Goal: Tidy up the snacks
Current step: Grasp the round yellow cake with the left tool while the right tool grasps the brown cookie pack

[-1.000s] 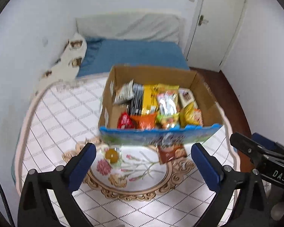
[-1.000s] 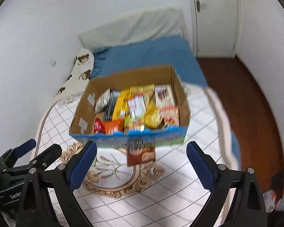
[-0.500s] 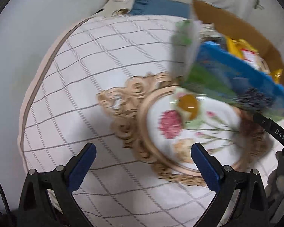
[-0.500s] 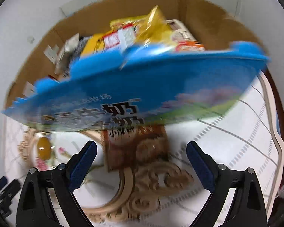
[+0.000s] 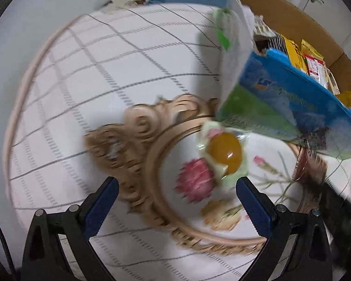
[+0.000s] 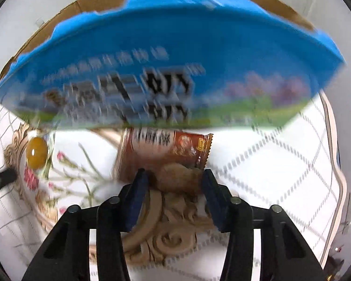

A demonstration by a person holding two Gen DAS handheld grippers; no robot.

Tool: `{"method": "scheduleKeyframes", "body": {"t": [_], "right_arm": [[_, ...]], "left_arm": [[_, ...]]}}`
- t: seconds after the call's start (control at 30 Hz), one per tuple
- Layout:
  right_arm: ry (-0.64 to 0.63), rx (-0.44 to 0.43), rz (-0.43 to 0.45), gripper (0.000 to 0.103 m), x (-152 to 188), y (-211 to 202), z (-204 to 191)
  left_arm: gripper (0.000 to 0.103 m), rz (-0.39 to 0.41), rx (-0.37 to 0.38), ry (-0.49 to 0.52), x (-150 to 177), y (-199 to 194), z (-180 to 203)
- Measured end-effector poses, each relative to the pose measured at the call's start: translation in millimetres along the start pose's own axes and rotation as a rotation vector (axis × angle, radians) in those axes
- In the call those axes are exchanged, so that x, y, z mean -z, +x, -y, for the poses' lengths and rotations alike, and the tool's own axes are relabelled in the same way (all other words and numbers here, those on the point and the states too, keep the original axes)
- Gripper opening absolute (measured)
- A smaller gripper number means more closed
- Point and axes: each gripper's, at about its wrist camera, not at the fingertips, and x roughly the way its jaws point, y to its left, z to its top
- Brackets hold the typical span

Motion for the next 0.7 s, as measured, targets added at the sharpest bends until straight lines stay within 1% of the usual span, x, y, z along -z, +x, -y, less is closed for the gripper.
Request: {"method": "scheduleKeyframes", "body": {"t": [0.03, 0.07, 0.13, 0.2, 0.23, 0.27, 0.3, 0.33, 0.37, 0.4, 0.47, 0.57, 0.63, 0.7], "right_arm": [[0.011, -0.014, -0.016, 0.04, 5, 1, 4], [0.018, -0.022, -0.03, 0.039, 11, 2, 8], [0.036, -0.06, -0.049, 0.039, 19, 2, 15], [0.078, -0.118, -0.059, 0.04, 20, 0, 23], [0.094, -0.151, -0.056, 0.042, 18, -1, 27], [0.097, -0.167, -0.047, 0.047, 13, -2, 29], [0.09, -0.167, -0.035, 0.063, 8, -3, 31], [0.082, -0.176, -0.017, 0.073, 2, -4, 31], [0.074, -0.193, 0.008, 0.078, -5, -5, 33], [0.066, -0.196, 0.021, 0.078, -11, -5, 33], [0.045, -0.197, 0.033, 0.078, -24, 1, 32], [0.015, -0.239, 0.018, 0.076, -44, 18, 32], [-0.048, -0.276, -0.012, 0.072, -42, 19, 22], [-0.117, -0.351, -0.078, 0.071, -29, 17, 7]], "left_arm": [[0.103, -0.011, 0.014, -0.002, -4, 5, 4], [0.103, -0.026, 0.033, -0.002, -8, 11, 9], [0.103, -0.041, 0.055, 0.004, -14, 19, 18], [0.103, -0.062, 0.079, 0.022, -18, 28, 28], [0.103, -0.07, 0.091, 0.038, -19, 32, 35], [0.102, -0.068, 0.097, 0.052, -19, 34, 39], [0.101, -0.059, 0.093, 0.063, -19, 35, 43], [0.096, -0.041, 0.083, 0.08, -19, 34, 47], [0.082, -0.03, 0.078, 0.09, -18, 34, 50], [0.076, -0.022, 0.06, 0.098, -17, 33, 52], [0.059, -0.01, 0.052, 0.105, -15, 32, 54], [0.058, -0.005, 0.062, 0.105, -11, 28, 50], [0.058, -0.01, 0.067, 0.111, 2, 22, 52], [0.058, -0.013, 0.075, 0.114, 15, 19, 52]]}}
